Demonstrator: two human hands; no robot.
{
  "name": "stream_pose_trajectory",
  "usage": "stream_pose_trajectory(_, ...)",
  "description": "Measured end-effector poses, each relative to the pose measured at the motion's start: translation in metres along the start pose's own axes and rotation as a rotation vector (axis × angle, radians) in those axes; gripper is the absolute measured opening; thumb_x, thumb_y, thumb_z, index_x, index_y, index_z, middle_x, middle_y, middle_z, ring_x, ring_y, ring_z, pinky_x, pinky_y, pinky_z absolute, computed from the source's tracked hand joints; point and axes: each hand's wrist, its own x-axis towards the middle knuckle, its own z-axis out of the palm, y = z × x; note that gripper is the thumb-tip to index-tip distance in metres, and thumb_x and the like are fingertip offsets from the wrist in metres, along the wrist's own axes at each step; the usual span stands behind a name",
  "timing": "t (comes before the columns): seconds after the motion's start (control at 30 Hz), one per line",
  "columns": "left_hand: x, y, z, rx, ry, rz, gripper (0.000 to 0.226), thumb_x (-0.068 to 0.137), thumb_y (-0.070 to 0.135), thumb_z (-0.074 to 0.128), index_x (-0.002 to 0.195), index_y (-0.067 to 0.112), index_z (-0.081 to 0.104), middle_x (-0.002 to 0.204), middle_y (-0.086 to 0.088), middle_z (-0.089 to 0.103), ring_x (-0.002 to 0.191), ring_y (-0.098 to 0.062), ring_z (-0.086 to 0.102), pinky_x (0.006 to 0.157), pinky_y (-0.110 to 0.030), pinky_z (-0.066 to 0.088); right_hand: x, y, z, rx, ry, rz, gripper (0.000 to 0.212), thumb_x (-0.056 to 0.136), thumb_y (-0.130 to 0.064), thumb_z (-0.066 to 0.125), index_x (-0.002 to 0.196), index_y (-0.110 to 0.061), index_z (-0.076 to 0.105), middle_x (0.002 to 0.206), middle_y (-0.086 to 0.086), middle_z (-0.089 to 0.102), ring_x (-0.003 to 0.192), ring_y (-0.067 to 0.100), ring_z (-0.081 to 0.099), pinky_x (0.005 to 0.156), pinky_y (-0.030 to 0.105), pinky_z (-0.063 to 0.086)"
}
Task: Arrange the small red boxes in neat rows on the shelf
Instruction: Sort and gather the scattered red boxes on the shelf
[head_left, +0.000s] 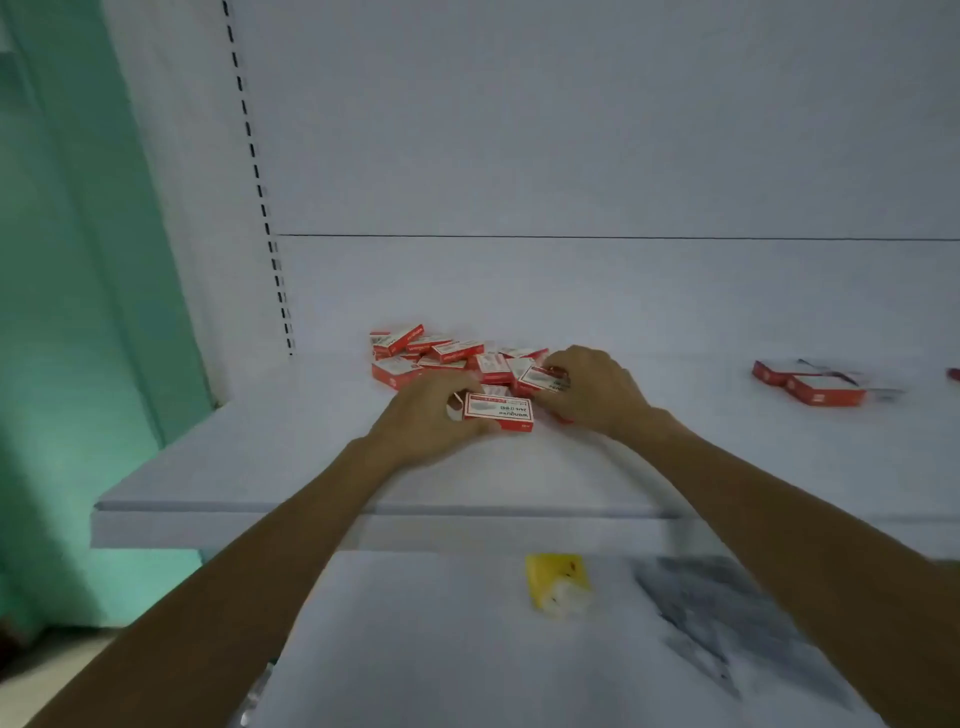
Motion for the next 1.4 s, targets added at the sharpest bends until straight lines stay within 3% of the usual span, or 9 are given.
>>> stream_pose_trajectory(0.13,0.026,0.05,0.045,-0.023,-0.091,0.121,0.041,0.078,0.043,0.067,0.109,0.018,0.063,0.101,0.001,0.063,0.085,-0.012,0.051,0.07,-0.025,0.035,-0.052,0.058,-0.046,-0.111,0.011,0.154,0.038,0.084,-0.04,0.061,0.111,-0.013,0.06,0.109,0.007,0.061,0.099,0.025,0.056,0.079,0.033,0.043)
stream_pose_trajectory(0.23,0.045,0.094,0.079,-0.031,-0.141,0.199,0.039,0.082,0.042,0.062,0.112,0.017,0.06,0.105,-0.001,0.06,0.092,-0.015,0.051,0.074,-0.025,0.034,-0.092,0.099,-0.083,-0.161,0.06,0.246,0.034,0.087,-0.04,0.056,0.101,-0.009,0.061,0.095,0.007,0.062,0.088,0.025,0.058,0.084,0.038,0.048)
stream_pose_trajectory(0.33,0.062,0.146,0.109,-0.097,-0.196,0.249,0.038,0.086,0.038,0.058,0.118,0.019,0.057,0.109,-0.005,0.058,0.099,-0.019,0.052,0.081,-0.026,0.036,-0.132,0.138,-0.119,-0.226,0.102,0.347,0.036,0.088,-0.043,0.053,0.106,-0.012,0.062,0.103,0.004,0.064,0.097,0.023,0.058,0.075,0.03,0.045)
stream_pose_trajectory(0.67,0.098,0.318,0.21,-0.251,-0.325,0.379,0.035,0.087,0.035,0.057,0.116,0.016,0.057,0.117,-0.006,0.057,0.101,-0.017,0.051,0.081,-0.024,0.036,-0.245,0.265,-0.235,-0.296,0.172,0.651,0.034,0.089,-0.037,0.054,0.105,-0.008,0.063,0.099,0.009,0.063,0.087,0.025,0.058,0.074,0.035,0.046)
stream_pose_trajectory(0.87,0.112,0.396,0.269,-0.314,-0.322,0.4,0.034,0.089,0.034,0.055,0.116,0.014,0.056,0.112,-0.006,0.056,0.088,-0.012,0.048,0.076,-0.022,0.034,-0.283,0.33,-0.276,-0.235,0.241,0.679,0.037,0.085,-0.03,0.06,0.114,-0.007,0.059,0.107,0.008,0.064,0.092,0.025,0.059,0.079,0.034,0.048)
stream_pose_trajectory(1.0,0.124,0.43,0.301,-0.341,-0.349,0.409,0.035,0.089,0.034,0.055,0.117,0.014,0.055,0.112,-0.006,0.056,0.088,-0.011,0.047,0.075,-0.02,0.033,-0.293,0.364,-0.284,-0.276,0.224,0.665,0.031,0.085,-0.028,0.061,0.103,-0.003,0.064,0.101,0.013,0.066,0.087,0.026,0.061,0.072,0.033,0.048)
stream_pose_trajectory(1.17,0.157,0.452,0.331,-0.314,-0.379,0.438,0.034,0.088,0.034,0.056,0.117,0.015,0.055,0.115,-0.006,0.056,0.093,-0.012,0.049,0.077,-0.021,0.035,-0.289,0.411,-0.289,-0.296,0.237,0.698,0.029,0.084,-0.032,0.061,0.106,-0.013,0.061,0.1,0.004,0.065,0.077,0.016,0.056,0.06,0.025,0.045)
stream_pose_trajectory(1.3,0.194,0.458,0.35,-0.3,-0.398,0.471,0.033,0.087,0.031,0.059,0.115,0.014,0.057,0.117,-0.006,0.058,0.103,-0.018,0.053,0.081,-0.024,0.038,-0.267,0.449,-0.295,-0.307,0.224,0.7,0.025,0.085,-0.033,0.059,0.102,-0.014,0.061,0.096,0.003,0.064,0.08,0.018,0.059,0.071,0.031,0.052)
stream_pose_trajectory(1.4,0.223,0.462,0.36,-0.322,-0.339,0.448,0.032,0.086,0.027,0.06,0.114,0.012,0.059,0.116,-0.005,0.058,0.098,-0.012,0.05,0.078,-0.019,0.033,-0.245,0.477,-0.298,-0.314,0.239,0.681,0.022,0.085,-0.032,0.059,0.097,-0.013,0.061,0.092,0.004,0.062,0.076,0.017,0.056,0.065,0.027,0.044)
